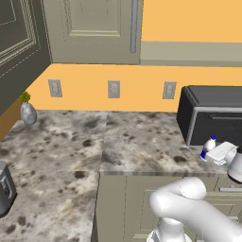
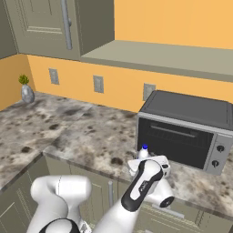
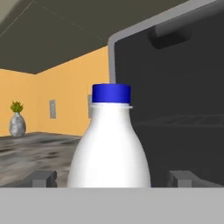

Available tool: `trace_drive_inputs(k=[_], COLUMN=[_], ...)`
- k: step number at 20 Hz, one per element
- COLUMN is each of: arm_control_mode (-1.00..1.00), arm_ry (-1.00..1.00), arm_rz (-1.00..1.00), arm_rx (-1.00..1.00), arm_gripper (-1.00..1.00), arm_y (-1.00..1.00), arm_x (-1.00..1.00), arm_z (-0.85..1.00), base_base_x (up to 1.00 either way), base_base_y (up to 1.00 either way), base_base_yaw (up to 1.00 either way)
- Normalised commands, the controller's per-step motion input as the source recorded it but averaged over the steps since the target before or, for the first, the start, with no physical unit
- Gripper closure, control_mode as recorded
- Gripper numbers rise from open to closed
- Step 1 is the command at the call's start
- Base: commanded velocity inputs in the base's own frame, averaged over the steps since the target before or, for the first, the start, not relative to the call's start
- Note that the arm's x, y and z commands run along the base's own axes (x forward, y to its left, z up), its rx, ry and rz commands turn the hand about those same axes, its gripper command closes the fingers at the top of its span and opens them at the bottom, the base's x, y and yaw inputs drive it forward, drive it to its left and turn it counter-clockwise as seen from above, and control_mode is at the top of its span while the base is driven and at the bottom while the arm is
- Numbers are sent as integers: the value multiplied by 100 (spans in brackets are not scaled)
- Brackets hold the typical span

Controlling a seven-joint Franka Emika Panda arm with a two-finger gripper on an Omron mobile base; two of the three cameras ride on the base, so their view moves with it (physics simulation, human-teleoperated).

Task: Take the bottled waters from the counter and place them in the freezer to freeze. Close the freezer door after placing the bottles.

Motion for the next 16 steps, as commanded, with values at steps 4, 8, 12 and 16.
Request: trace_drive_inputs(k=[4, 8, 12, 16], arm_control_mode=[-100, -100, -100, -100], arm_ry=[0, 0, 1, 4], arm_rz=[4, 4, 2, 0], arm_rx=[0, 0, 0, -1], arm_gripper=[-100, 100, 100, 100], arm_y=[1, 1, 1, 1], arm_x=[0, 2, 2, -3], arm_z=[0, 0, 0, 8], base_base_x=[0, 0, 0, 0], base_base_y=[0, 0, 0, 0], base_base_yaw=[0, 0, 0, 0])
